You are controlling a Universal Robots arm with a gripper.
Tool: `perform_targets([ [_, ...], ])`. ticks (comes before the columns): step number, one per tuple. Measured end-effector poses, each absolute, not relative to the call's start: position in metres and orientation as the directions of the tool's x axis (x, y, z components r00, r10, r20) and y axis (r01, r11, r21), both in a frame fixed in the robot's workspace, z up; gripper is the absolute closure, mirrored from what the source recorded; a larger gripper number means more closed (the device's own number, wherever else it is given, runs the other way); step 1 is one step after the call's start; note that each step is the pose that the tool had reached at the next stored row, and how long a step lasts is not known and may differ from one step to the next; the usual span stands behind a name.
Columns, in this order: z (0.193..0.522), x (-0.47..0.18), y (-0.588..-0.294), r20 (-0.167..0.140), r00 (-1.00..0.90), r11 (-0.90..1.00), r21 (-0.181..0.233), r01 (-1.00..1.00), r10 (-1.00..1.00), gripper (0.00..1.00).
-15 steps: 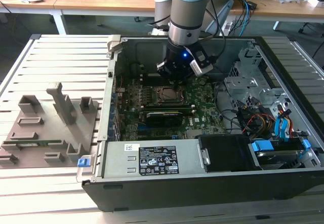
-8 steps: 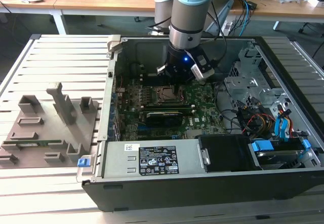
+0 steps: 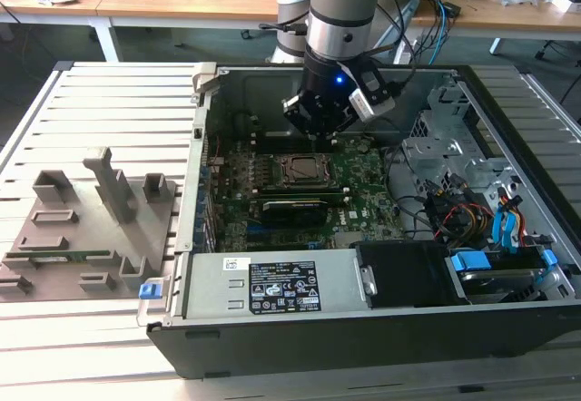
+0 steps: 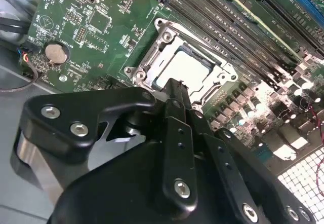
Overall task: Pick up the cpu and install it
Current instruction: 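Install the first cpu locking lever, then install the second cpu locking lever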
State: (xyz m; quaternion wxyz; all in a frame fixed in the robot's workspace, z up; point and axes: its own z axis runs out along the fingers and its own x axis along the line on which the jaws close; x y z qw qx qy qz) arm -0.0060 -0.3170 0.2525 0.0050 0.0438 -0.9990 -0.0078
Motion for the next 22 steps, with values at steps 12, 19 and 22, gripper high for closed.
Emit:
perform_targets([
  [12,0.253,-0.006,-0.317,0.009,-0.996,0.996,0.016,-0.088,-0.088,0.89],
  [19,0.252,-0.006,-0.345,0.009,-0.996,0.996,0.018,-0.088,-0.088,0.89],
  [22,0.252,-0.006,-0.360,0.004,-0.996,0.993,0.078,-0.087,-0.088,0.89],
])
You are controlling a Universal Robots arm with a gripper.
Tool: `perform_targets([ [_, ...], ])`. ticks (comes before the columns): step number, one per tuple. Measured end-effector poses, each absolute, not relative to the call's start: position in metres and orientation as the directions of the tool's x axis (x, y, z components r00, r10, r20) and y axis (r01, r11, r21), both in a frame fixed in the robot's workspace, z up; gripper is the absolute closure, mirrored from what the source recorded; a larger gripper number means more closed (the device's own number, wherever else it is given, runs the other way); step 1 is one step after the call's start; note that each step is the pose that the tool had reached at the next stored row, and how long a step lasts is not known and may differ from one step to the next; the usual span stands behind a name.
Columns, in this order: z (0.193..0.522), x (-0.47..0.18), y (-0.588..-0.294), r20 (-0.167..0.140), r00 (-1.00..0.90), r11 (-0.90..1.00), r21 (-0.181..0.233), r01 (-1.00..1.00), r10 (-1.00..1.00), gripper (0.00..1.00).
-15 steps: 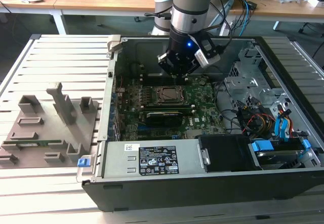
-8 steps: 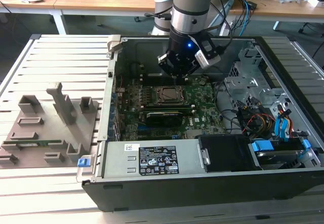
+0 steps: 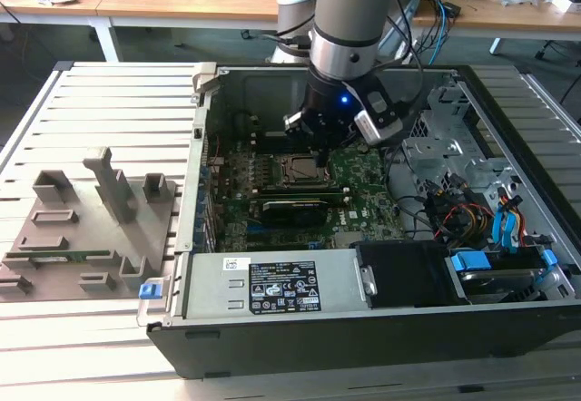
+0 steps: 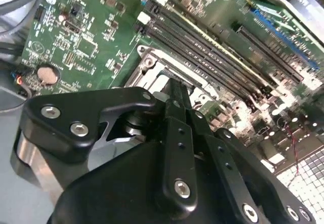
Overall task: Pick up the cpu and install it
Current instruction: 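Install the second cpu locking lever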
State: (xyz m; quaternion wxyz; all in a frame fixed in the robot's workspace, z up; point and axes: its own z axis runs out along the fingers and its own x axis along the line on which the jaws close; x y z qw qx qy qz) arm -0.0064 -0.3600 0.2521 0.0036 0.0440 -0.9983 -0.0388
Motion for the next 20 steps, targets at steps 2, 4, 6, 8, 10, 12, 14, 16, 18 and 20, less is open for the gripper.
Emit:
perform_targets([
  [2,0.252,-0.007,-0.373,0.001,-0.996,0.990,0.107,-0.088,-0.088,0.89],
  [4,0.251,-0.012,-0.381,0.000,-0.996,0.989,0.117,-0.088,-0.088,0.89],
  [6,0.249,-0.020,-0.385,-0.001,-0.996,0.987,0.133,-0.087,-0.088,0.89],
  [8,0.248,-0.027,-0.385,-0.001,-0.996,0.987,0.133,-0.088,-0.088,0.89],
  [10,0.247,-0.036,-0.385,-0.001,-0.996,0.987,0.133,-0.088,-0.088,0.89],
  [12,0.245,-0.046,-0.385,-0.001,-0.996,0.987,0.133,-0.087,-0.088,0.89],
  [14,0.241,-0.050,-0.385,-0.001,-0.996,0.987,0.133,-0.088,-0.088,0.89],
  [16,0.235,-0.053,-0.385,-0.001,-0.996,0.987,0.133,-0.088,-0.088,0.89],
  [18,0.230,-0.056,-0.385,-0.001,-0.996,0.987,0.133,-0.088,-0.088,0.89],
  [20,0.229,-0.056,-0.385,-0.001,-0.996,0.987,0.133,-0.088,-0.088,0.89],
])
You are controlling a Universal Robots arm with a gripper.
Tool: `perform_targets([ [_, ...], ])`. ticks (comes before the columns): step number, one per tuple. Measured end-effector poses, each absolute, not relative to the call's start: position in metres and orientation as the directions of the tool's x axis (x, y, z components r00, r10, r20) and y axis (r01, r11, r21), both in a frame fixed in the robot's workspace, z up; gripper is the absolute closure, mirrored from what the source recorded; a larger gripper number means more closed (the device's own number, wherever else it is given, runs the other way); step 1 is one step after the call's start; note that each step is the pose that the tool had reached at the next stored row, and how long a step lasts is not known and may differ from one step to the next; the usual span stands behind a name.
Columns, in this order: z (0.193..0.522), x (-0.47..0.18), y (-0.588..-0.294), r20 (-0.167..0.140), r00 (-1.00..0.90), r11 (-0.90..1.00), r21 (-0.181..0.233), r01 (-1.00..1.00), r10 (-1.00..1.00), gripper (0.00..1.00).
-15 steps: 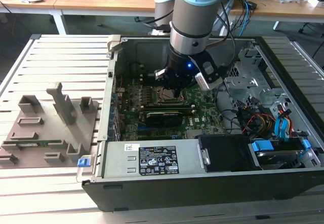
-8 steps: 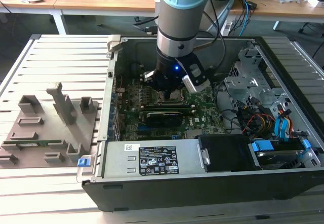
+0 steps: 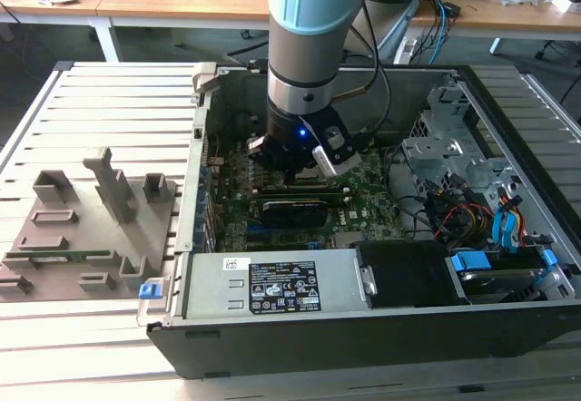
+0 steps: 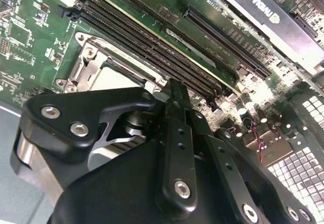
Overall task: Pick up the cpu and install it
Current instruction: 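Install the second cpu locking lever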
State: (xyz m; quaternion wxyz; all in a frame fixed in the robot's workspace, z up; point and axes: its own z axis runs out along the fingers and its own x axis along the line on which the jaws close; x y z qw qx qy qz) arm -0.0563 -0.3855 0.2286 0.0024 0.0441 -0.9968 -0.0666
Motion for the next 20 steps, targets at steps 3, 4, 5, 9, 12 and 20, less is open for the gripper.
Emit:
perform_targets([
  [3,0.225,-0.059,-0.385,-0.001,-0.996,0.987,0.133,-0.088,-0.088,0.89],
  [4,0.223,-0.060,-0.385,-0.001,-0.996,0.987,0.133,-0.088,-0.088,0.89],
  [5,0.222,-0.062,-0.385,-0.001,-0.996,0.987,0.133,-0.088,-0.088,0.89],
  [9,0.218,-0.064,-0.385,-0.001,-0.996,0.987,0.133,-0.088,-0.088,0.89],
  [12,0.214,-0.065,-0.383,-0.001,-0.996,0.987,0.133,-0.090,-0.090,0.89],
  [20,0.204,-0.067,-0.377,-0.001,-0.996,0.987,0.133,-0.091,-0.092,0.89],
])
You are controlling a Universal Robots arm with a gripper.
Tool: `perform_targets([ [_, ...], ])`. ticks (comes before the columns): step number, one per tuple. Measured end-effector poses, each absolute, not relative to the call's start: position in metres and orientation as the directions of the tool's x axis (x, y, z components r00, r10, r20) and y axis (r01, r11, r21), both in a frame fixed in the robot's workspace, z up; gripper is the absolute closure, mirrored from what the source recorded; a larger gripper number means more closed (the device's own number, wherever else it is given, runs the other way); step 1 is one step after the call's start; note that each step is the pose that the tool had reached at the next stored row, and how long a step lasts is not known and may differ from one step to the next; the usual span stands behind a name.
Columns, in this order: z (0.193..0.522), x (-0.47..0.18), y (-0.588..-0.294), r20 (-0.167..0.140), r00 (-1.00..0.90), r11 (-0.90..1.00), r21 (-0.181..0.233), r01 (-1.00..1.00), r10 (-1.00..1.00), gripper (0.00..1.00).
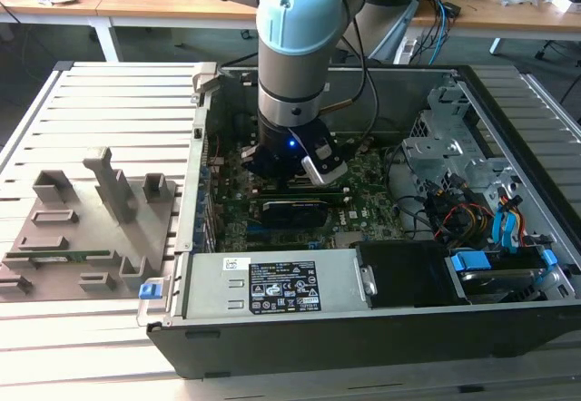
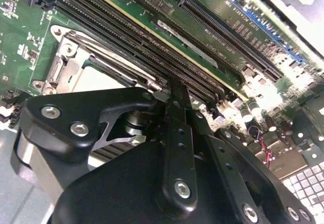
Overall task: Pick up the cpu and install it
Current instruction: 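Install the second cpu locking lever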
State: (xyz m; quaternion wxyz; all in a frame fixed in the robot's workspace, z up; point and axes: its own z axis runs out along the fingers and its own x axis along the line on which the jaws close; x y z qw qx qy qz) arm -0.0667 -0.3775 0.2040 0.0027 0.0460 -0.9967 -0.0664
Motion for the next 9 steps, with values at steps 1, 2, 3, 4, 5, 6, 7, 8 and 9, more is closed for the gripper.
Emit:
perform_targets([
  [1,0.2035,-0.0667,-0.3763,-0.001,-0.996,0.987,0.133,-0.092,-0.092,0.89],
  [2,0.2026,-0.0667,-0.3741,-0.001,-0.996,0.987,0.133,-0.093,-0.093,0.89],
  [3,0.2021,-0.0666,-0.3736,-0.001,-0.996,0.987,0.133,-0.093,-0.094,0.89],
  [4,0.2017,-0.0666,-0.3732,-0.001,-0.996,0.987,0.133,-0.094,-0.094,0.89],
  [5,0.2017,-0.0667,-0.3732,-0.001,-0.996,0.987,0.133,-0.094,-0.094,0.89],
  [6,0.2015,-0.0667,-0.3731,-0.001,-0.996,0.987,0.133,-0.094,-0.094,0.89],
  [7,0.2012,-0.0670,-0.3731,-0.001,-0.996,0.987,0.133,-0.094,-0.095,0.89],
  [8,0.2010,-0.0684,-0.3730,-0.001,-0.995,0.987,0.133,-0.094,-0.095,0.89],
  [9,0.2009,-0.0695,-0.3730,-0.001,-0.995,0.987,0.133,-0.095,-0.095,0.89],
])
